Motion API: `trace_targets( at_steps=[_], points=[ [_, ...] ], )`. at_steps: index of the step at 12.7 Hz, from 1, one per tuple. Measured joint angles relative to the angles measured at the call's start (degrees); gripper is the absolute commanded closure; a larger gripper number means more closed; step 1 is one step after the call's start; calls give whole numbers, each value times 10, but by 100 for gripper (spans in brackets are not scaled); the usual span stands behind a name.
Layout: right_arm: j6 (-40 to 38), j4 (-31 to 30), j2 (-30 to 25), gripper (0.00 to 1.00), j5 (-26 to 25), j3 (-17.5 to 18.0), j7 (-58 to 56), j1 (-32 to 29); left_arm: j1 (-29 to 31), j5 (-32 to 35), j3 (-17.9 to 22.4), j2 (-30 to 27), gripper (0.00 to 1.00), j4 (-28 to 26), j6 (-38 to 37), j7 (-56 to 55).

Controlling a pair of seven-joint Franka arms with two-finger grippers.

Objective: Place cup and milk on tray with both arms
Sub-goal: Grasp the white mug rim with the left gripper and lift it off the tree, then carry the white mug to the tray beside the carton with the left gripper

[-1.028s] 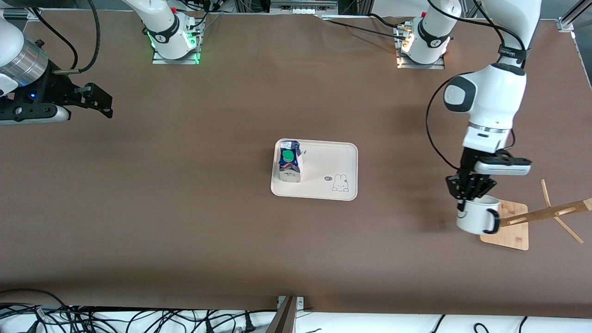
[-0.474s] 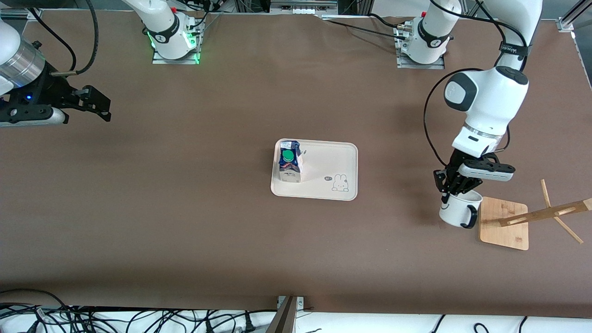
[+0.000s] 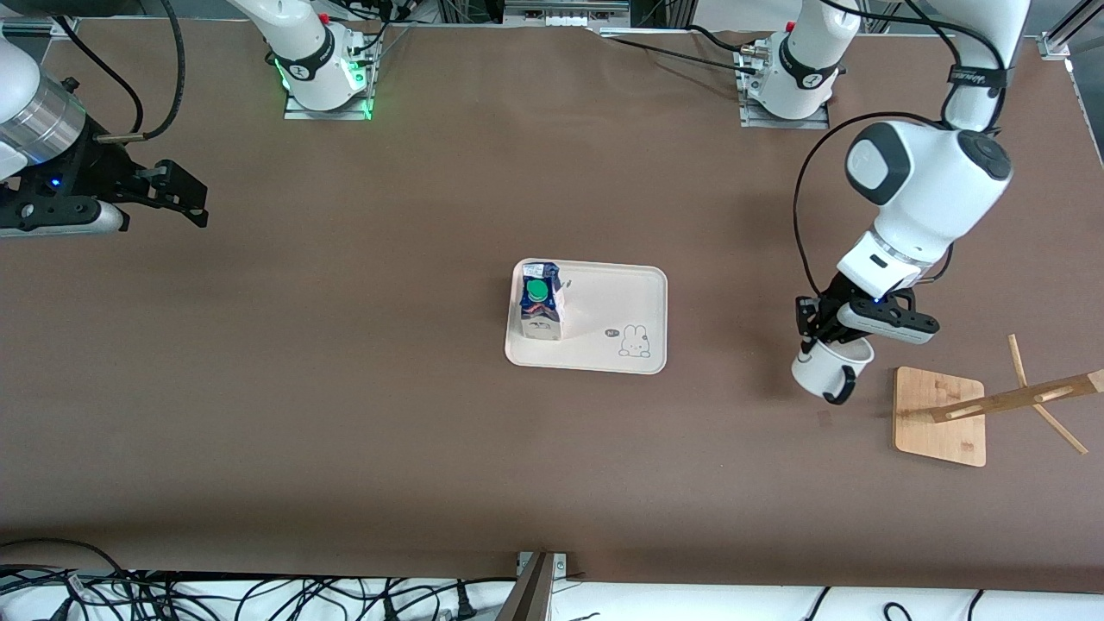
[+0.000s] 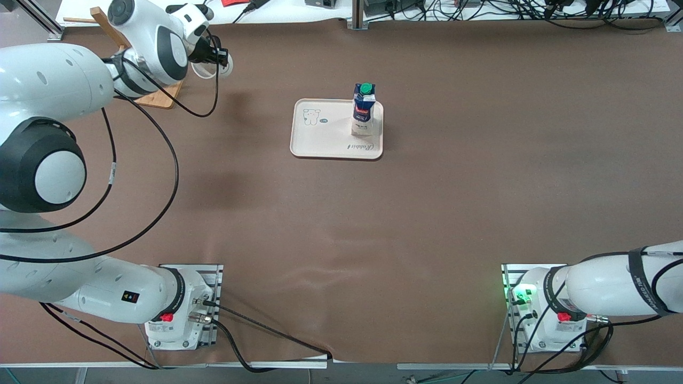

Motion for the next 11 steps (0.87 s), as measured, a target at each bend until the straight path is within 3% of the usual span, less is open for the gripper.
trace_targets(
  at_steps=[6,9,11],
  points=[
    [0,0,0,0,0,0,0,0,2,231,14,-15,100,123,-316,-56],
    [0,0,0,0,0,0,0,0,-3,269,11,-17,100,191,-474,-87],
    [0,0,0,0,0,0,0,0,-8,270,5,-17,100,221,-538,-152]
  ],
)
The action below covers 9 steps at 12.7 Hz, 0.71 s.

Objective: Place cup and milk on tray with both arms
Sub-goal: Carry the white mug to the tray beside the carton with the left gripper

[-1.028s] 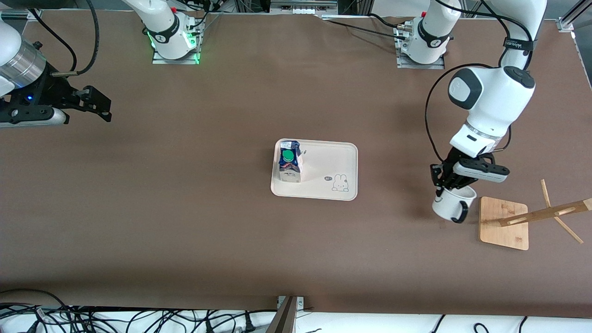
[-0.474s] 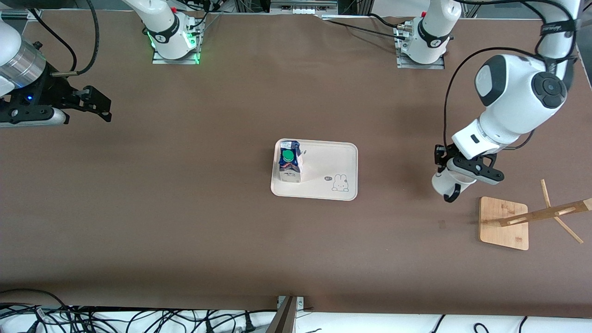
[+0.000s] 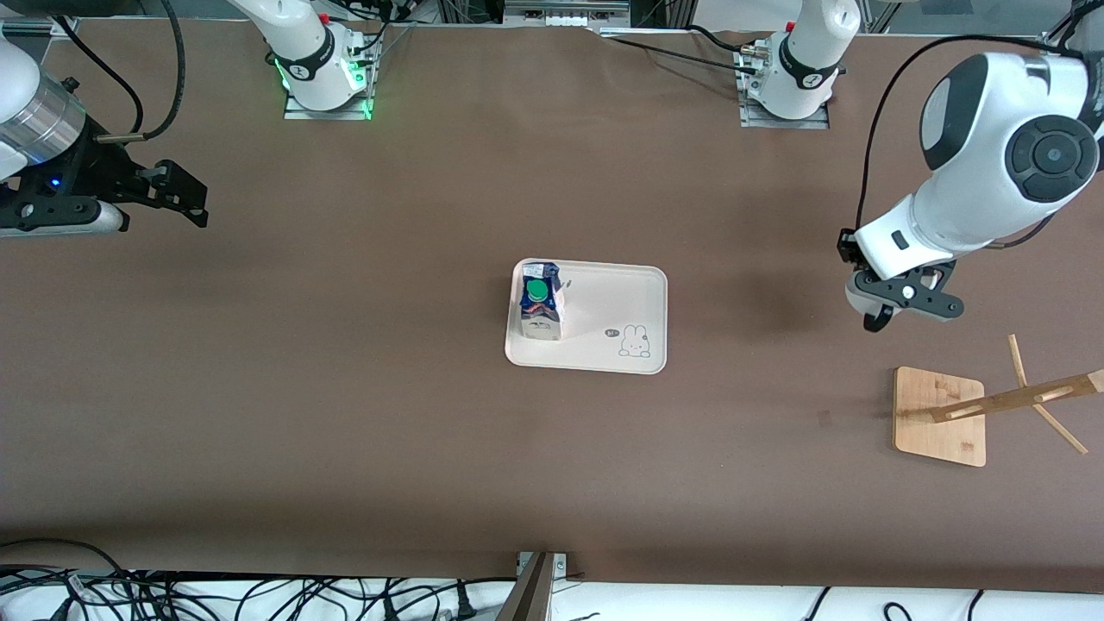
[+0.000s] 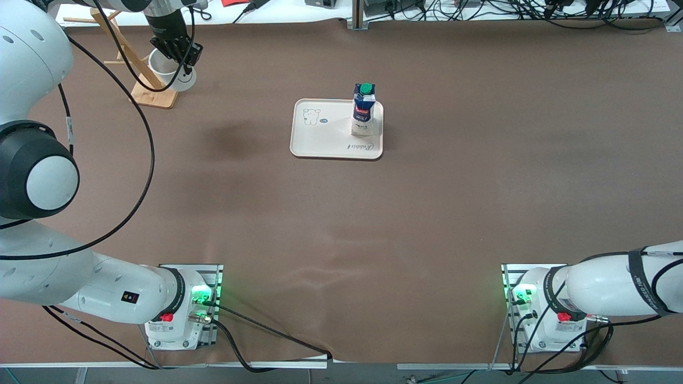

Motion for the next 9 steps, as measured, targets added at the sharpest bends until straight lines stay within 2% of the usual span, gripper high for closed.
trace_targets(
  at_steps=[5,7,9],
  points=[
    [0,0,0,0,0,0,0,0,-36,0,-58,35,100,5,-15,-185],
    [0,0,0,0,0,0,0,0,-46,0,-86,60,100,9,-13,-193],
    [0,0,0,0,0,0,0,0,-50,0,-107,101,100,38,-9,-180]
  ],
)
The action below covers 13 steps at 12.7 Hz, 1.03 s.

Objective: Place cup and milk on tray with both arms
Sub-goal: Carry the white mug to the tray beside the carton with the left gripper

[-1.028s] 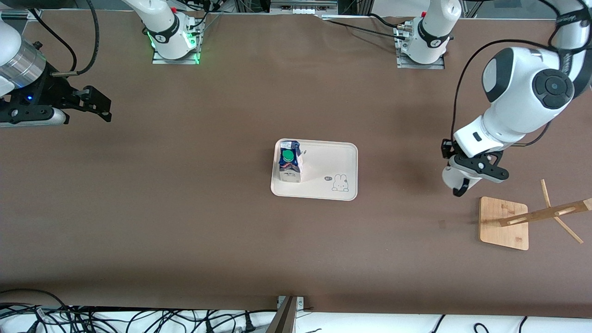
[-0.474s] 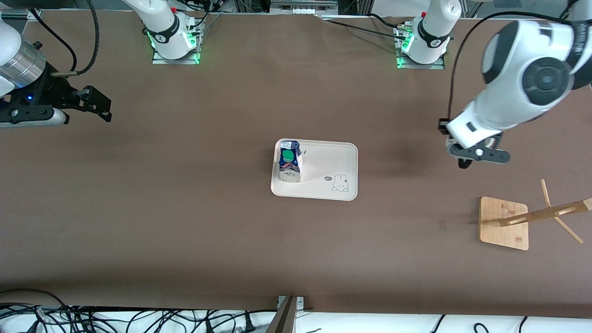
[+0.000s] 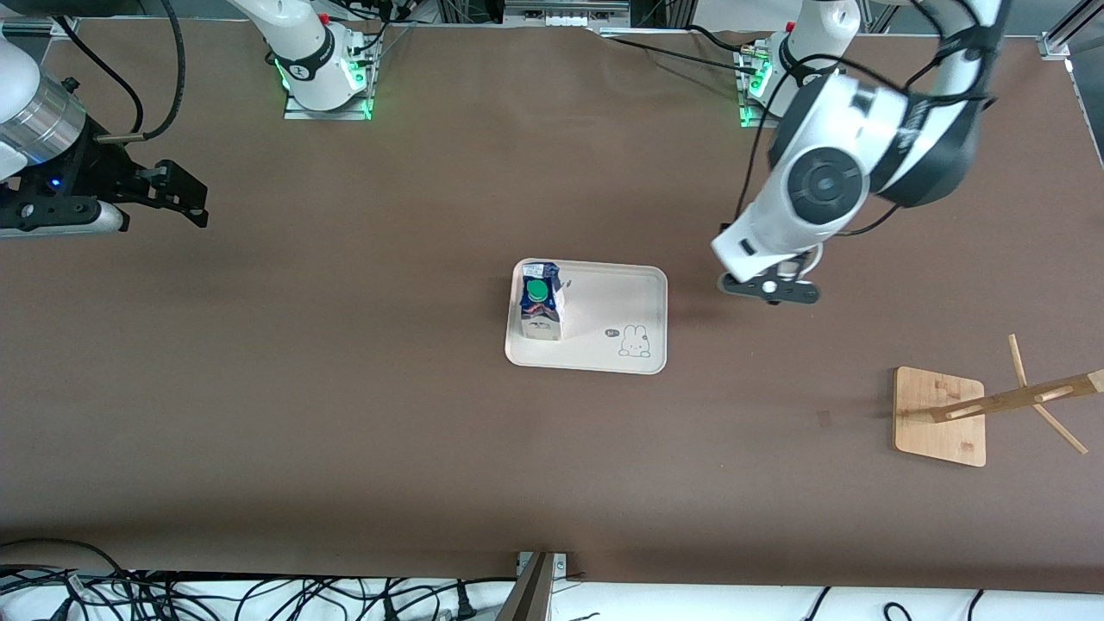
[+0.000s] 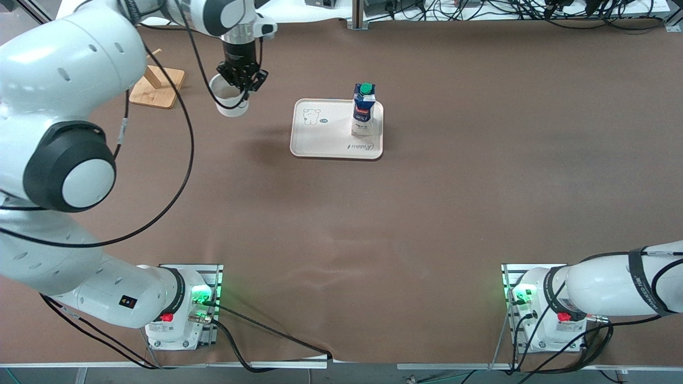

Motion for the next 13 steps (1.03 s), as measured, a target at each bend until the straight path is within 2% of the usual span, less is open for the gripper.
trace_targets(
  at_steps=[2,6,9,13],
  points=[
    [0,0,0,0,0,0,0,0,0,-20,-5,48,100,32,13,6],
    [0,0,0,0,0,0,0,0,1,-118,-4,118,100,60,82,5],
    [0,0,0,0,0,0,0,0,-6,-132,-7,143,100,70,129,-15],
    [0,0,0,0,0,0,0,-1,-16,-142,-7,176,100,121,137,-24]
  ],
)
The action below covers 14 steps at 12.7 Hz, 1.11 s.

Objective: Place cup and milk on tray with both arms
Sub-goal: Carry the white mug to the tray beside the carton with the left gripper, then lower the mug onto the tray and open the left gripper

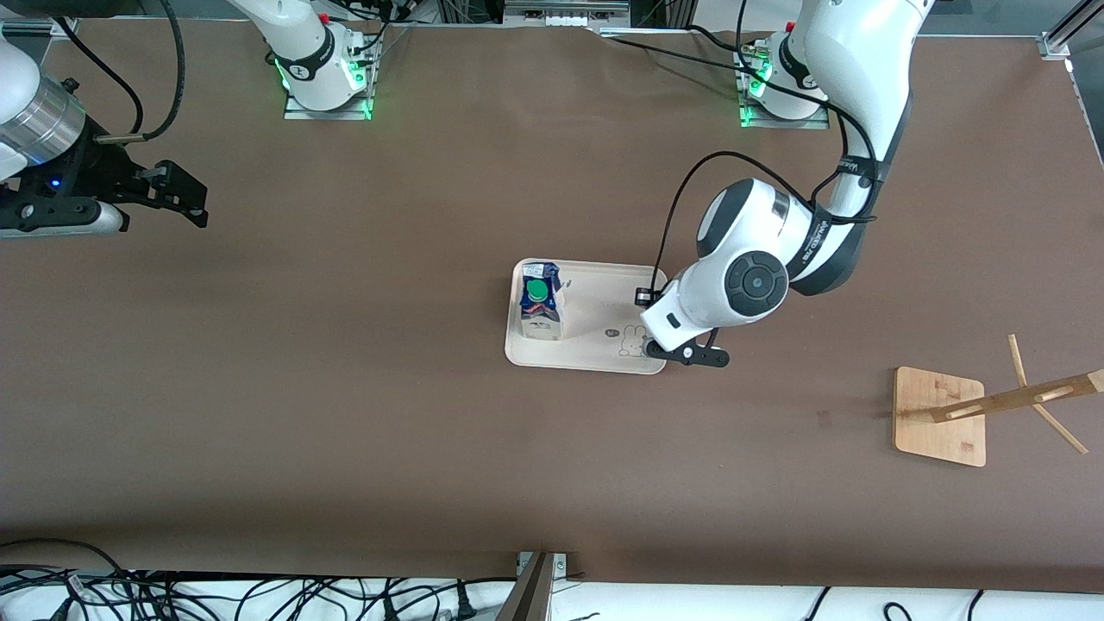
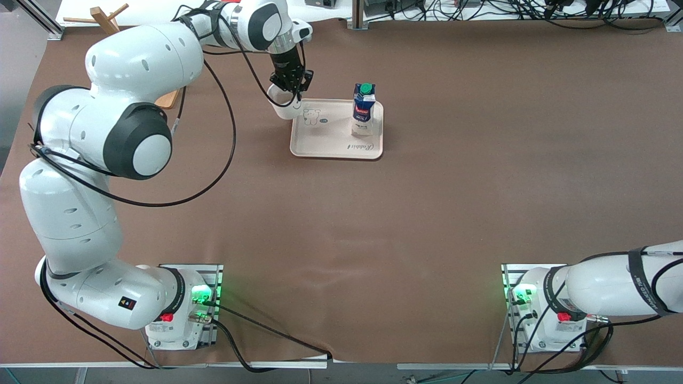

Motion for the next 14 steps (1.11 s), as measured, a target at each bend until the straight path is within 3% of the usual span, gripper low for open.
trace_targets(
  at_steps=[4,14],
  points=[
    [0,0,0,0,0,0,0,0,-22,-24,-1,37,100,35,28,-24],
    [0,0,0,0,0,0,0,0,-43,-26,2,72,100,41,50,-50]
  ],
)
